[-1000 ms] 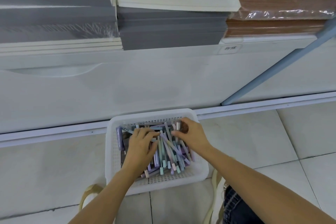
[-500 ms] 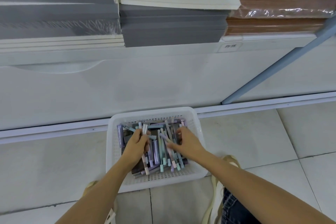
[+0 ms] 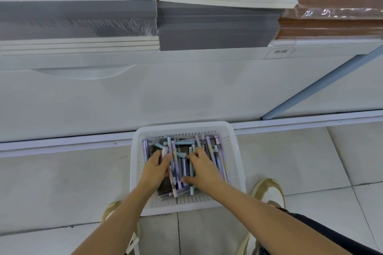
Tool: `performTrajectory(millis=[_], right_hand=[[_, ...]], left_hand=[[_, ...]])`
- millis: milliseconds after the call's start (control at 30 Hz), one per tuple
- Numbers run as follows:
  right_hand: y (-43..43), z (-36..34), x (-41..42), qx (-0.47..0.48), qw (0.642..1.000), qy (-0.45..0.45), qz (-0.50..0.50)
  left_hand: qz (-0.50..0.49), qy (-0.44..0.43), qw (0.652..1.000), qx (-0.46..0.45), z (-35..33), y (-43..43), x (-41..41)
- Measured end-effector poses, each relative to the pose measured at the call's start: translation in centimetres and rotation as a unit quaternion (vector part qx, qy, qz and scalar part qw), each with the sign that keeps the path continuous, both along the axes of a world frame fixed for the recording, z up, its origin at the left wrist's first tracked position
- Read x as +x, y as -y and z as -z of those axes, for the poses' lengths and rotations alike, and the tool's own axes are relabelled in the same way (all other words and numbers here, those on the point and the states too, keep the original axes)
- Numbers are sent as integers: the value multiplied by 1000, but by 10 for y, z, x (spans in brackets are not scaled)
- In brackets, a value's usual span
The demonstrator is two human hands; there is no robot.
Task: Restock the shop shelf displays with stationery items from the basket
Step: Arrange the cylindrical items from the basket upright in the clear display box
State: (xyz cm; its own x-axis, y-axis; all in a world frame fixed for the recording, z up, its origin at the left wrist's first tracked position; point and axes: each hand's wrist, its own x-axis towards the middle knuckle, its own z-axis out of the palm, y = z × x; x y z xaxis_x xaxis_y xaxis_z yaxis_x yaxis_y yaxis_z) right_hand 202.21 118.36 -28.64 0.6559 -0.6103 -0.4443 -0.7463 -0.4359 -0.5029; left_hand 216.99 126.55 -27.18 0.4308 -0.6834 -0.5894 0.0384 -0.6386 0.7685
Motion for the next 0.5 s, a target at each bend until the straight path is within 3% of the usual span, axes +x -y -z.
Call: performTrajectory(millis=[133,233,333,500], right_hand=[[-3,-1,-1,52,993,82,72],[5,-7,-5,159,961,165,155],[17,-17,-5,201,926,222,231],[39,-49,3,231,906,280,217]], left_hand=[[12,-15,1000,0,0,-5,0],[13,-29,999,-8,-3,-4,-1],[25,-63,997,-27,-11,0,-6],[73,-153,983,-71,-40,12,-11]])
